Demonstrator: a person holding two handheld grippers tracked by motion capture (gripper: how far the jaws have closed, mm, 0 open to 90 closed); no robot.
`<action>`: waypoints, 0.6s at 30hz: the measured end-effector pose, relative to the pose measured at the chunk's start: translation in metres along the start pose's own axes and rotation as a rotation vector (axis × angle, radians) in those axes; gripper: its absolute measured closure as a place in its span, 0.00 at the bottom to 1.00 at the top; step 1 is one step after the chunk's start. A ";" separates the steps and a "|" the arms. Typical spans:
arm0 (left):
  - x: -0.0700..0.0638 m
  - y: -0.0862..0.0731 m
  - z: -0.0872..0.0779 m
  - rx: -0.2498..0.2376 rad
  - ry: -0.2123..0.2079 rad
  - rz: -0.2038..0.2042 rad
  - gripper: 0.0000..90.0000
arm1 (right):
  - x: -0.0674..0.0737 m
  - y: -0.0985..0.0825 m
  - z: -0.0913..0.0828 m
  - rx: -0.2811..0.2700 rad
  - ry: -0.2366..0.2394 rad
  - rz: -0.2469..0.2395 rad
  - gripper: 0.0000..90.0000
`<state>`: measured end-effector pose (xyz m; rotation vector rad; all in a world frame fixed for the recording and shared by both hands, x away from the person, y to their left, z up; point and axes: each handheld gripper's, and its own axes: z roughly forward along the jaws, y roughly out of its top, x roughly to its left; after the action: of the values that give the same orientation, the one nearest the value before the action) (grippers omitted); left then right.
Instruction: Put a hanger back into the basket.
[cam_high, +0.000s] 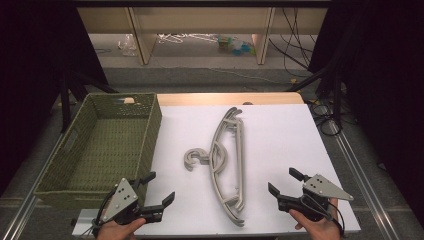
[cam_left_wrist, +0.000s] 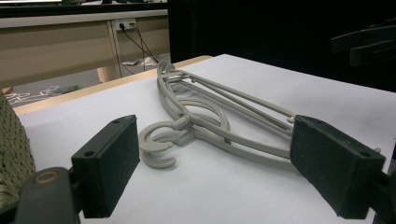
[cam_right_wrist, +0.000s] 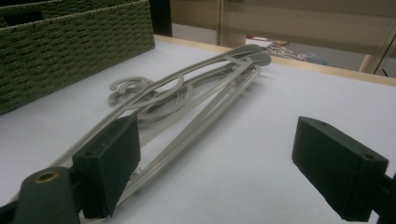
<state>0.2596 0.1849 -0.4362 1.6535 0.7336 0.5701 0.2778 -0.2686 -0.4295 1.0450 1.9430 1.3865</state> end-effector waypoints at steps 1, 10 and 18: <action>0.000 0.000 0.000 0.001 -0.004 0.006 0.17 | 0.000 0.000 0.000 0.000 0.000 0.000 0.18; 0.000 0.000 0.000 0.004 -0.002 0.010 0.18 | 0.006 0.000 0.007 0.044 0.024 -0.010 0.20; 0.000 0.000 0.000 0.007 0.005 0.004 0.18 | 0.032 0.008 0.027 0.137 0.098 -0.028 0.20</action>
<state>0.2597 0.1851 -0.4364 1.6611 0.7372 0.5756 0.2827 -0.2265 -0.4302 1.0248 2.1414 1.3275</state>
